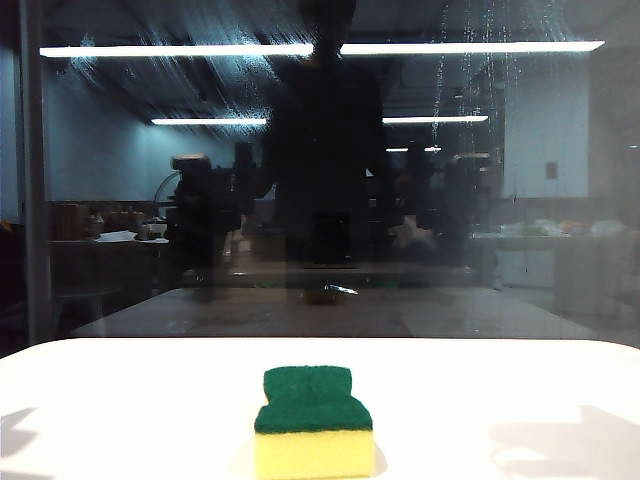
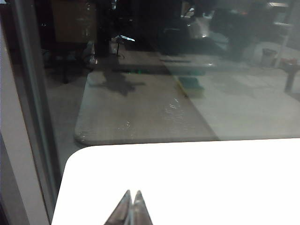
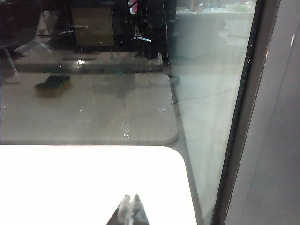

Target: Reach upward to find where there is water on the glass, pick up the sponge from the table, dry the water, and finally place the sponge back on the table.

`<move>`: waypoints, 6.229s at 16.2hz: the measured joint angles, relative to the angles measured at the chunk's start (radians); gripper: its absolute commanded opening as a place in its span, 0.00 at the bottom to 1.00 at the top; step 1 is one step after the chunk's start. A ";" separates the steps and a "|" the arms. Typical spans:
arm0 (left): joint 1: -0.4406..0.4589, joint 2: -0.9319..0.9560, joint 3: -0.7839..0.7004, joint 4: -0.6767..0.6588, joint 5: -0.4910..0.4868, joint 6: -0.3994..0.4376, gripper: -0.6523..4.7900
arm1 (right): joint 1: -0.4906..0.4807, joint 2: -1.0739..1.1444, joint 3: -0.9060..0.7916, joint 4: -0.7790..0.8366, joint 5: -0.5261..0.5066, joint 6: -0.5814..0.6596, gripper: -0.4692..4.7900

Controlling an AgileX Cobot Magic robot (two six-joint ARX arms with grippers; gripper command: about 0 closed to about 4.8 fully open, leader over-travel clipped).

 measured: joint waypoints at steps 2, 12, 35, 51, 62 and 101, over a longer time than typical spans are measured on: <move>0.000 0.000 0.000 0.000 0.000 0.000 0.11 | 0.000 0.000 0.000 0.000 0.000 0.000 0.08; 0.000 0.000 0.000 0.000 0.000 0.000 0.11 | 0.000 0.000 0.000 0.000 0.000 0.000 0.08; 0.000 -0.001 0.356 -0.197 -0.022 -0.045 0.11 | 0.000 0.005 0.337 -0.098 0.075 0.058 0.08; 0.000 0.650 1.310 -0.369 0.001 -0.099 0.11 | 0.000 0.717 1.446 -0.494 0.086 0.126 0.08; 0.000 1.072 1.735 -0.372 0.043 -0.052 0.11 | 0.000 1.149 1.867 -0.521 -0.002 0.126 0.08; 0.000 1.243 1.883 -0.150 0.747 -0.315 0.11 | -0.002 1.418 2.264 -0.624 -0.713 0.198 0.08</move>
